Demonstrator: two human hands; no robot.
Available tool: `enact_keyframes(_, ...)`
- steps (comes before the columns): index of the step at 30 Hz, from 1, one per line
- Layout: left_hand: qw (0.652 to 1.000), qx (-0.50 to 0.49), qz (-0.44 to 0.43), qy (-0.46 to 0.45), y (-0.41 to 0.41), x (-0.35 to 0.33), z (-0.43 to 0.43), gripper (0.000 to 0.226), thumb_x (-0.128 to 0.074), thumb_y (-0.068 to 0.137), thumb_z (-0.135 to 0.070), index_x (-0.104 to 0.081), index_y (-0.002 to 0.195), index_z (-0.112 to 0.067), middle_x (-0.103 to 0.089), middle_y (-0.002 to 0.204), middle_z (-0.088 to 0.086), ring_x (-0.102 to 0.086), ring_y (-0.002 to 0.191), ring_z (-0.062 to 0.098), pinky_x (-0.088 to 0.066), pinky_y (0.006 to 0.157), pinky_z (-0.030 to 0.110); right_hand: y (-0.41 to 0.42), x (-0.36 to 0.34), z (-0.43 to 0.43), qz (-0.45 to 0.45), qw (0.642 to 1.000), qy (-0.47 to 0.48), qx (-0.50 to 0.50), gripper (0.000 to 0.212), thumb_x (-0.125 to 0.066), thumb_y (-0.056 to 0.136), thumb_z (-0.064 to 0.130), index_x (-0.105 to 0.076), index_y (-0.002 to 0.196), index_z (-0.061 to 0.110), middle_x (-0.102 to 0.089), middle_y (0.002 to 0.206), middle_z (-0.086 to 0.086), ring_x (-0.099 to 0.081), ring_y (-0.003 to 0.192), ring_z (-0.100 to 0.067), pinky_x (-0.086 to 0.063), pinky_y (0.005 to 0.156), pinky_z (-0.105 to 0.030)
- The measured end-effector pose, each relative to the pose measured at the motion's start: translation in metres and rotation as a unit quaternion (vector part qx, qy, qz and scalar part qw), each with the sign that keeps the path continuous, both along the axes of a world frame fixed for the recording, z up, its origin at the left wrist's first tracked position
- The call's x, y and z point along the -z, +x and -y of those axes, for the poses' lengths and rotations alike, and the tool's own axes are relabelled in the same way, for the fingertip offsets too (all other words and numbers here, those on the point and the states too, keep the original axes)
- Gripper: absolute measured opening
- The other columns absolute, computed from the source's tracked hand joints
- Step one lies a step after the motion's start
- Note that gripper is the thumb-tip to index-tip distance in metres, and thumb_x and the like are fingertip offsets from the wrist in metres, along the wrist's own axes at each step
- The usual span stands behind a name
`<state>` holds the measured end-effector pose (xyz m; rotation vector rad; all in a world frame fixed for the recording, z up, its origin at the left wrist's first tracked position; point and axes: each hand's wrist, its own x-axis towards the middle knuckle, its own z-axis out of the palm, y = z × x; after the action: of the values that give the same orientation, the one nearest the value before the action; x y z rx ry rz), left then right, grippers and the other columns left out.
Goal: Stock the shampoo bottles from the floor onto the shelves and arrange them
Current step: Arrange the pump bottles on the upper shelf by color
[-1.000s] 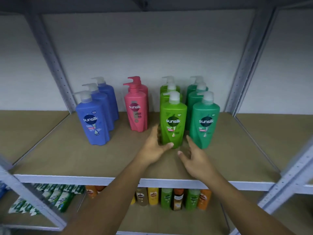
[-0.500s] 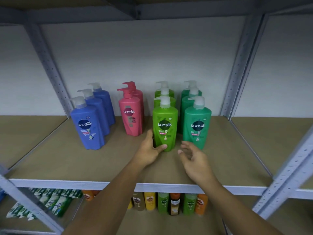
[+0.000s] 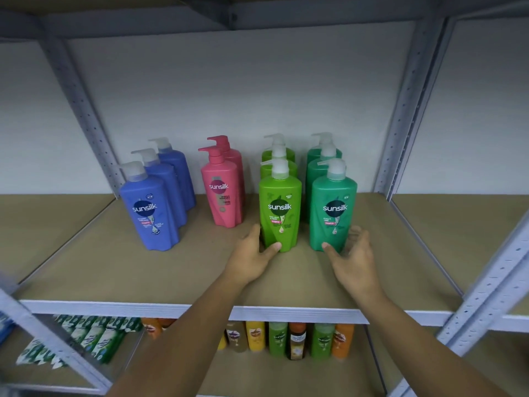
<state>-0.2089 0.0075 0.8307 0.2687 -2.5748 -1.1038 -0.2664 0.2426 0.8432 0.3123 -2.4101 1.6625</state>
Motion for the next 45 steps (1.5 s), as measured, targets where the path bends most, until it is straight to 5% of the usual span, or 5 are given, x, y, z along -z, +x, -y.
enact_keyframes(10, 0.986, 0.013, 0.054, -0.16, 0.096, 0.0, 0.063, 0.054, -0.062, 0.096, -0.041, -0.056, 0.142, -0.012, -0.056, 0.146, 0.002, -0.051, 0.134, 0.019, -0.034, 0.112, 0.022, 0.067, 0.01, 0.071, -0.114, 0.889, 0.342, -0.282, 0.056, -0.05, 0.1, 0.04, -0.043, 0.149, 0.014, -0.038, 0.157, -0.002, -0.028, 0.146, -0.017, -0.008, 0.115, -0.017)
enact_keyframes(17, 0.978, -0.071, 0.065, -0.183, 0.154, -0.004, 0.15, 0.039, -0.061, 0.095, -0.04, -0.068, 0.122, -0.013, -0.066, 0.126, 0.001, -0.06, 0.115, 0.02, -0.042, 0.098, 0.024, 0.086, 0.004, 0.171, -0.114, 0.846, 0.39, -0.344, 0.063, -0.044, 0.102, 0.041, -0.029, 0.156, 0.012, -0.021, 0.165, -0.007, -0.013, 0.153, -0.021, -0.003, 0.124, -0.034)
enact_keyframes(24, 0.98, -0.182, 0.045, -0.071, 0.159, -0.008, 0.22, 0.05, -0.074, 0.087, -0.042, -0.052, 0.126, -0.02, -0.057, 0.121, -0.003, -0.059, 0.109, 0.019, -0.046, 0.089, 0.031, 0.091, 0.008, 0.241, -0.119, 0.855, 0.42, -0.281, 0.063, -0.04, 0.102, 0.049, -0.032, 0.152, 0.012, -0.028, 0.162, -0.006, -0.018, 0.151, -0.021, -0.008, 0.123, -0.038)
enact_keyframes(32, 0.983, -0.045, -0.031, 0.174, 0.113, -0.005, 0.258, 0.08, -0.092, 0.071, -0.029, -0.04, 0.132, -0.029, -0.061, 0.125, -0.014, -0.062, 0.112, 0.0, -0.052, 0.1, 0.034, 0.1, 0.016, 0.258, -0.111, 0.864, 0.444, -0.209, 0.092, -0.003, 0.082, 0.069, -0.028, 0.156, 0.02, -0.025, 0.164, 0.002, -0.018, 0.151, -0.015, -0.004, 0.123, -0.033)
enact_keyframes(45, 0.985, -0.022, -0.019, 0.17, 0.095, 0.002, 0.279, 0.065, -0.076, 0.084, -0.011, -0.036, 0.128, -0.039, -0.061, 0.121, -0.017, -0.062, 0.113, 0.004, -0.049, 0.106, 0.04, 0.104, 0.017, 0.257, -0.095, 0.869, 0.445, -0.193, 0.083, -0.017, 0.089, 0.069, -0.032, 0.155, 0.022, -0.025, 0.164, 0.004, -0.018, 0.151, -0.011, 0.0, 0.121, -0.025)
